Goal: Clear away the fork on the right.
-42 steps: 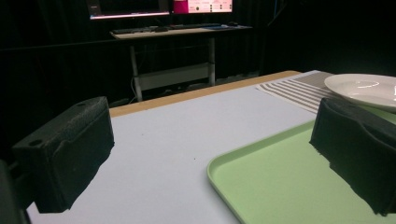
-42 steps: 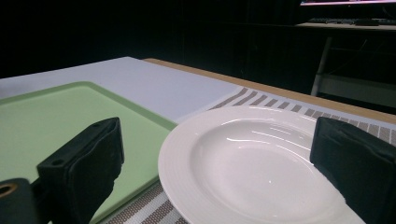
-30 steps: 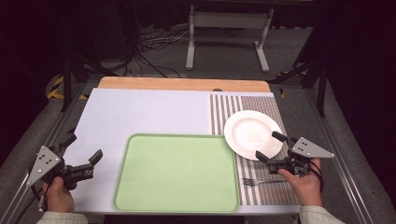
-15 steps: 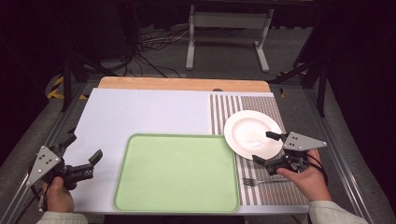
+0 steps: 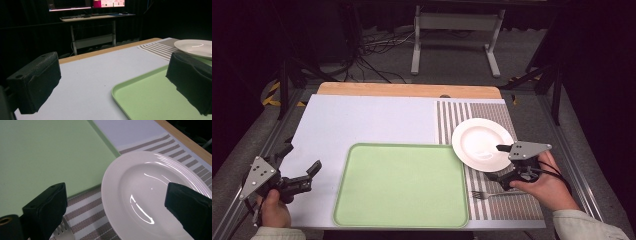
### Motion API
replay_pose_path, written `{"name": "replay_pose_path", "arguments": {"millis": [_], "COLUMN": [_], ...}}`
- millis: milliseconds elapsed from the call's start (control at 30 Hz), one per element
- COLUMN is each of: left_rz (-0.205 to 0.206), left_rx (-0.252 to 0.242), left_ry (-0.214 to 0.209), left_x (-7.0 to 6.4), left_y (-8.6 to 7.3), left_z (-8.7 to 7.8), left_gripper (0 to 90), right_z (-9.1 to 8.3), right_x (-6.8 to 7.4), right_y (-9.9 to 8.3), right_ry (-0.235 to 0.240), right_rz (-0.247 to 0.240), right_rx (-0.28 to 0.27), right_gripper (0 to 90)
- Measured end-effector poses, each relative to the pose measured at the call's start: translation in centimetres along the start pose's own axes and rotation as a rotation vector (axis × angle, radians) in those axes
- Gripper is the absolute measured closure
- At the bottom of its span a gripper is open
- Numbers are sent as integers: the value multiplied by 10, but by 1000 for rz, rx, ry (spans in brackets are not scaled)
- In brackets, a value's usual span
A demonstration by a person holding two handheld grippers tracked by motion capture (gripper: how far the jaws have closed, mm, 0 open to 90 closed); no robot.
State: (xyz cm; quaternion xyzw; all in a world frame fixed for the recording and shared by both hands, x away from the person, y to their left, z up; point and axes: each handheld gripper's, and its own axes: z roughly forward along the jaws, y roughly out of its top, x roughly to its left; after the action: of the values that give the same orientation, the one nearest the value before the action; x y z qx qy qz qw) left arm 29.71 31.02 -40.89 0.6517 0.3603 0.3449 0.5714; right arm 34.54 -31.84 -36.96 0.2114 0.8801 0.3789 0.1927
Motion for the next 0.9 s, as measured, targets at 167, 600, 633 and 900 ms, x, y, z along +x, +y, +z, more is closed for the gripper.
{"name": "replay_pose_path", "arguments": {"millis": [167, 600, 633, 900], "left_rz": [0, -2, -2, 1], "left_rx": [-2, 4, 4, 4], "left_ry": [-2, -4, -4, -2], "left_x": [0, 0, 0, 1], "left_y": [0, -1, -1, -1], "left_z": [0, 1, 1, 0], "left_gripper": [2, 2, 2, 2], "right_z": [0, 4, 4, 10], "right_x": [-1, -7, -7, -9], "right_y": [4, 6, 6, 4], "right_ry": [10, 44, 43, 75], "right_rz": [-30, -58, -60, -78], "right_rx": [73, 211, 218, 290], "right_gripper": [50, 50, 51, 54]}}
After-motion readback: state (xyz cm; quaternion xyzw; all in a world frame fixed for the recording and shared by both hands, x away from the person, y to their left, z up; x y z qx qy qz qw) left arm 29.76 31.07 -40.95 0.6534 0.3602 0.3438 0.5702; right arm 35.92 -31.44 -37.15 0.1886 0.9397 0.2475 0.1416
